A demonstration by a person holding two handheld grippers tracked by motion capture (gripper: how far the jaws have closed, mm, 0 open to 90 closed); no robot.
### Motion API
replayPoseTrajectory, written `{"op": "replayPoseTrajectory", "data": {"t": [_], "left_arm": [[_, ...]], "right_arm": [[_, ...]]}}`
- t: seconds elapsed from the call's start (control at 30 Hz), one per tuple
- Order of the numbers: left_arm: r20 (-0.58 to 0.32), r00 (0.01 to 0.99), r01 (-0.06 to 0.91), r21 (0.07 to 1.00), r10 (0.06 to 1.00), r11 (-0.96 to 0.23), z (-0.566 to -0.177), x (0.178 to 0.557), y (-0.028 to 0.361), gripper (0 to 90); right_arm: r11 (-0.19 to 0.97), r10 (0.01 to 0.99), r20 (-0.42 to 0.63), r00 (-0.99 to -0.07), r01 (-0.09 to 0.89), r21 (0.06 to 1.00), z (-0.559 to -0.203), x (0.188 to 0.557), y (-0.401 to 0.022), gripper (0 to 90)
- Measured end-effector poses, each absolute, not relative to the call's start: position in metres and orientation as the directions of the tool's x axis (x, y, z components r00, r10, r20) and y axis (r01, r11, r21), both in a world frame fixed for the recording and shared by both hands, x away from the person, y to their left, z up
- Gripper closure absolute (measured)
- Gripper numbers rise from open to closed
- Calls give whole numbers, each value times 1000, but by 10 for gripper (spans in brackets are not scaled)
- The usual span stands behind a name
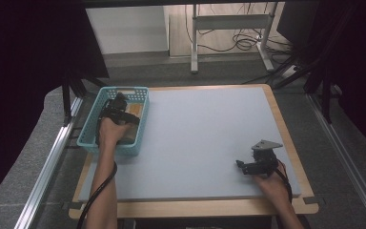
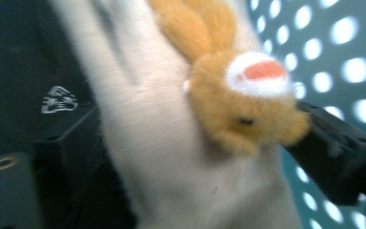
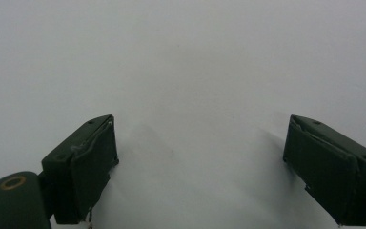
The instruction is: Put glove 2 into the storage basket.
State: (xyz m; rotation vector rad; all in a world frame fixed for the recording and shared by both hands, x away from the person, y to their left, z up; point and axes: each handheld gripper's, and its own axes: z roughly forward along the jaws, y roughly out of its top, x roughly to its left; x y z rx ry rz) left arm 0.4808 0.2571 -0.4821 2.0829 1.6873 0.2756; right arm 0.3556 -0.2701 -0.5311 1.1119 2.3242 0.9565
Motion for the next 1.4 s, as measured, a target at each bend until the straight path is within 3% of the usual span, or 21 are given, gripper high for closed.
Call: {"op": "replayPoseTrajectory", "data": {"t": [0.23,0.3,0.47,0.6,0.9,1.13,1.4], "left_arm": [[-124,215,834,539,969,-116,-456,469,275,155],[-103,198,832,543,975,-112,-455,468,281,266],[-31,146,849,517,989,-109,-466,468,289,651],[-2,138,869,480,990,-121,-479,475,288,794],[-47,196,867,475,979,-151,-496,490,266,854],[-34,203,875,454,979,-166,-497,497,255,879],[-22,173,870,472,985,-142,-493,492,270,752]], "right_arm": [[452,792,-53,-609,525,721,-531,356,-270,106],[452,791,-53,-609,525,721,-531,356,-270,106],[452,792,-53,-609,525,721,-531,356,-270,106],[452,792,-53,-609,525,721,-531,356,-270,106],[452,792,-53,-609,525,721,-531,356,-270,106],[452,792,-53,-609,525,721,-531,356,-270,106],[451,792,-52,-609,525,722,-531,356,-270,106]]}}
